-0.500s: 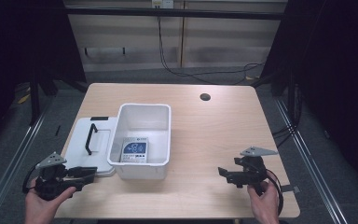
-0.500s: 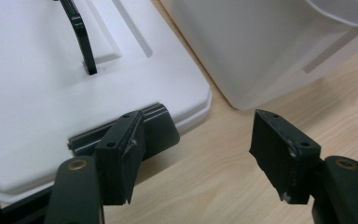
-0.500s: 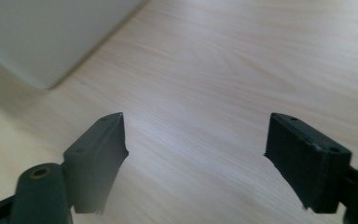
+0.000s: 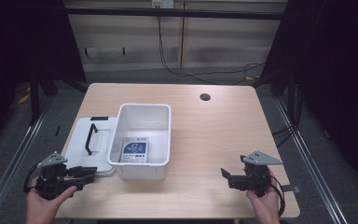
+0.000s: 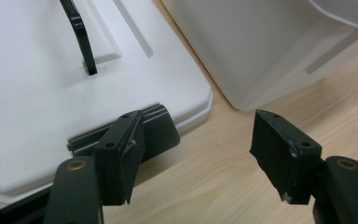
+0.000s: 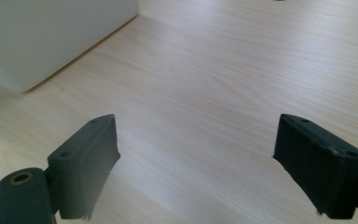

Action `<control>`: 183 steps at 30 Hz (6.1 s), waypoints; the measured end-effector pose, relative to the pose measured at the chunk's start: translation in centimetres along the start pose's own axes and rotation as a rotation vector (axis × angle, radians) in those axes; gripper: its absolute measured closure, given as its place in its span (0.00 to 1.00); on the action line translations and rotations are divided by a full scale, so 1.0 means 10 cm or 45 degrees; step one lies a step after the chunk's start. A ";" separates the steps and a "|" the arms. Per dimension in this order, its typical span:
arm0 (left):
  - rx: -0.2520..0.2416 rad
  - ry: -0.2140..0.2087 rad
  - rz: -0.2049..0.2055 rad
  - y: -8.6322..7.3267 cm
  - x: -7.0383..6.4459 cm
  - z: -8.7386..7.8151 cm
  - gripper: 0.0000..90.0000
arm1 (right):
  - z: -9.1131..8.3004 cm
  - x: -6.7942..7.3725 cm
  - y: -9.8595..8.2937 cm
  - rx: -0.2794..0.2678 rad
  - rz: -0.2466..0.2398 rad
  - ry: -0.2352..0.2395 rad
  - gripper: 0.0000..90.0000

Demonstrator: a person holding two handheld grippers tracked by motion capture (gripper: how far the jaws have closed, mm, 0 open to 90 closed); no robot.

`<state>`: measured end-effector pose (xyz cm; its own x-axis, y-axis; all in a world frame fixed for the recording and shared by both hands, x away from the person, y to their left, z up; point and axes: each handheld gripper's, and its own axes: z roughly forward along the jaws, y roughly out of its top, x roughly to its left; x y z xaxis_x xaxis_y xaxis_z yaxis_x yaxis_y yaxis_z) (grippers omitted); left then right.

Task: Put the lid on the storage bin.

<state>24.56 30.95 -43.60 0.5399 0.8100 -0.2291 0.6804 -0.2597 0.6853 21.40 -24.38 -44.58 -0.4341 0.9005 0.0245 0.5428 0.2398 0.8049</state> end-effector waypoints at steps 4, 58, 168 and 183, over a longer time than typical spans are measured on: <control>-0.001 -0.002 -0.030 0.03 0.01 0.01 0.41 | 0.03 0.02 0.00 -0.009 0.024 0.007 0.15; 0.440 0.266 -0.173 1.29 0.34 0.14 0.60 | -0.06 0.12 -0.03 -0.127 -0.008 0.102 0.28; 0.742 0.442 -0.406 1.75 0.74 0.48 0.94 | -0.03 0.09 -0.05 -0.073 0.017 0.126 0.26; 0.737 0.426 -0.382 1.80 0.73 0.34 0.94 | -0.03 0.09 -0.05 -0.074 0.018 0.125 0.26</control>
<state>42.45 30.40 -35.26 0.1719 0.9831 -0.0629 0.9781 -0.1627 0.1298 20.57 -23.80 -44.79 -0.4966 0.8631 0.0923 0.5084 0.2031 0.8368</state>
